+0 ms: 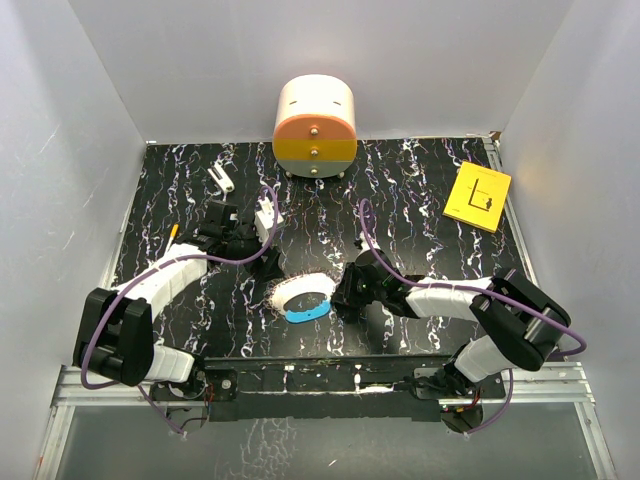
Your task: Put the keys on the keyring
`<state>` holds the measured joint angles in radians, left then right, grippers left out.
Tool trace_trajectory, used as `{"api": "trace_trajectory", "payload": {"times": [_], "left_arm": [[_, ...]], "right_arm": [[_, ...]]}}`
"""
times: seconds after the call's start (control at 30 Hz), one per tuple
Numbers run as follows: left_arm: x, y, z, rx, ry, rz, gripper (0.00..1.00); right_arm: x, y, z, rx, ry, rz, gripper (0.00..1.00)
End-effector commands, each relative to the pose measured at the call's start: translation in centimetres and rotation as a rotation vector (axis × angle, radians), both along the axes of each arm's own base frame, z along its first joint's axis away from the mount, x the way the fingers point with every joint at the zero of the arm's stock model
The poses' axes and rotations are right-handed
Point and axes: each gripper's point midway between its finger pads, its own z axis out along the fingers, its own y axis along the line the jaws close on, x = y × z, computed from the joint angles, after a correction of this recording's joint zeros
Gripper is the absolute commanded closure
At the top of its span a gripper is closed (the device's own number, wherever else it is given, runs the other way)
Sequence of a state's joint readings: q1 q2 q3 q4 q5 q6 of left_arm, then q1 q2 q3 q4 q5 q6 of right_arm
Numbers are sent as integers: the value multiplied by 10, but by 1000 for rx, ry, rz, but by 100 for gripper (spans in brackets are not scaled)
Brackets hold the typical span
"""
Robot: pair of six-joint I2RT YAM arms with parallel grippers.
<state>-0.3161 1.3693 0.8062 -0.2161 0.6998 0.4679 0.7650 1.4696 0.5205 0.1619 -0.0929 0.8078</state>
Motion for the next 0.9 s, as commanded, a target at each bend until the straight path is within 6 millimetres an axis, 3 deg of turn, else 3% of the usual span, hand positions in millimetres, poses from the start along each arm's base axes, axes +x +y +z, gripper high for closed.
{"api": "trace_trajectory", "payload": {"times": [0.0,0.33,0.57,0.87], "left_arm": [[3,-7,16,-44,-21,-28,26],[-5,-17,35,-109,16,-69,26],[-11,-33,68,-225,52,-125,25],[-29,-48,88,-358,155,-201,26]], "right_arm": [[14,-6,-2,-38,-51,-50,89],[14,11,23,22,-197,121,92],[2,28,73,136,-327,284,92],[-10,28,135,230,-445,337,92]]}}
